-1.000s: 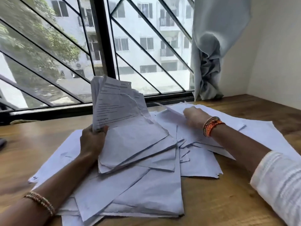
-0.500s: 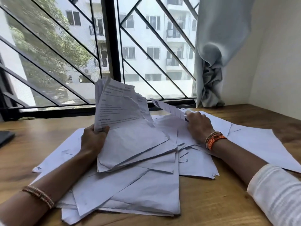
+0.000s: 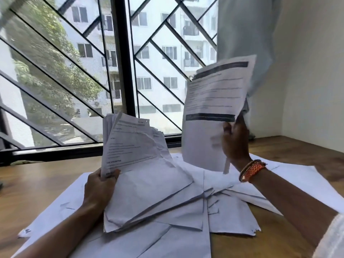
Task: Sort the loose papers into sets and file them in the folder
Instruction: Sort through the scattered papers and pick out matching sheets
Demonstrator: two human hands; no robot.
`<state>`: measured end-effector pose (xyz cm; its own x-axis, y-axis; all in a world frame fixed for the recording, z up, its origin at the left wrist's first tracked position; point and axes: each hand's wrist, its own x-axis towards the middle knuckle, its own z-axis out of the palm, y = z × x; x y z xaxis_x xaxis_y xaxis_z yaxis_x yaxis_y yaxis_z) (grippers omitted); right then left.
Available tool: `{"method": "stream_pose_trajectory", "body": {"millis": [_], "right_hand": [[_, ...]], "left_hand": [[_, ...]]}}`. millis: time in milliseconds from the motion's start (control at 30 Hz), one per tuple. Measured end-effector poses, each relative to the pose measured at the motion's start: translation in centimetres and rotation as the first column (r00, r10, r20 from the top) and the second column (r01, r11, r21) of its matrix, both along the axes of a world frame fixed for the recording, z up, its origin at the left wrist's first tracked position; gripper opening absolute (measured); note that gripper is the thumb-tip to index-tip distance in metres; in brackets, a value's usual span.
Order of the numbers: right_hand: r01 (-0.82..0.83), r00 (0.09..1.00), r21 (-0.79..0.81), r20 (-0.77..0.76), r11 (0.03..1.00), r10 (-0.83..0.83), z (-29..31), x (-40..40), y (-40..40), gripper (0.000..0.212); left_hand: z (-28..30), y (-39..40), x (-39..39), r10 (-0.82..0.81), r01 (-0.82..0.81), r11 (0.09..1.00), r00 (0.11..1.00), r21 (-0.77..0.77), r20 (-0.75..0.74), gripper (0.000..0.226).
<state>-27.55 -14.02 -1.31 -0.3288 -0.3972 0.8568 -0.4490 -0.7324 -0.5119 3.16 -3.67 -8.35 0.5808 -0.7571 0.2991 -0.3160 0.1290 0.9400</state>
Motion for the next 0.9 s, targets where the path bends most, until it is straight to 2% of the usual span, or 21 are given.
{"method": "stream_pose_trajectory", "body": {"millis": [67,133,200,267,333,400,433,500,567,733,833,900], "right_hand": [[-0.205,0.952,0.209,0.268,0.956,0.146,-0.5,-0.3,-1.1,0.035],[-0.467,0.827,0.360,0.501,0.807,0.254,-1.6,-0.4,-1.5,0.024],[-0.600,0.742,0.418,0.609,0.683,0.279,-2.6,-0.7,-1.2,0.021],[-0.678,0.703,0.458,0.633,0.576,0.325,-3.0,-1.1,0.2,0.017],[-0.721,0.693,0.567,0.579,0.398,0.430,-3.0,-1.6,1.6,0.014],[-0.618,0.743,0.746,0.453,0.247,0.492,-3.4,-1.7,2.5,0.016],[-0.563,0.771,0.794,0.406,0.229,0.490,-3.6,-1.6,2.6,0.017],[-0.497,0.827,0.817,0.344,0.292,0.445,-3.8,-1.5,2.4,0.026],[-0.472,0.841,0.816,0.303,0.335,0.448,-4.0,-1.4,2.5,0.025],[-0.529,0.823,0.746,0.336,0.405,0.457,-5.1,-1.2,3.0,0.021],[-0.602,0.782,0.681,0.398,0.417,0.479,-5.3,-0.9,2.8,0.027],[-0.623,0.768,0.661,0.415,0.418,0.488,-5.2,-0.8,2.8,0.026]], "left_hand": [[0.0,0.0,0.0,0.017,-0.017,1.000,1.000,0.002,0.016,0.003],[0.1,0.2,-0.1,0.019,-0.019,1.000,1.000,0.000,0.013,0.002],[0.0,0.2,-0.1,0.013,-0.013,1.000,1.000,0.004,0.000,0.008],[0.1,0.1,-0.1,0.011,-0.011,1.000,1.000,0.008,-0.011,0.010],[0.3,0.1,-0.1,0.011,-0.011,1.000,1.000,0.005,-0.023,0.005],[0.4,0.3,-0.2,0.013,-0.013,1.000,0.999,0.004,-0.039,0.006],[0.4,0.3,-0.3,0.015,-0.015,1.000,0.999,0.004,-0.037,0.008],[0.4,0.4,-0.5,0.010,-0.010,1.000,0.999,-0.009,-0.036,0.012],[0.2,0.5,-0.5,0.002,-0.004,1.000,0.999,-0.025,-0.053,0.008],[0.3,0.8,-0.8,-0.013,0.009,0.996,0.999,-0.092,-0.041,0.005],[0.6,1.2,-1.2,-0.021,0.016,0.987,0.999,-0.158,-0.031,0.018],[0.7,1.3,-1.3,-0.026,0.019,0.981,0.999,-0.191,-0.031,0.017]]}}
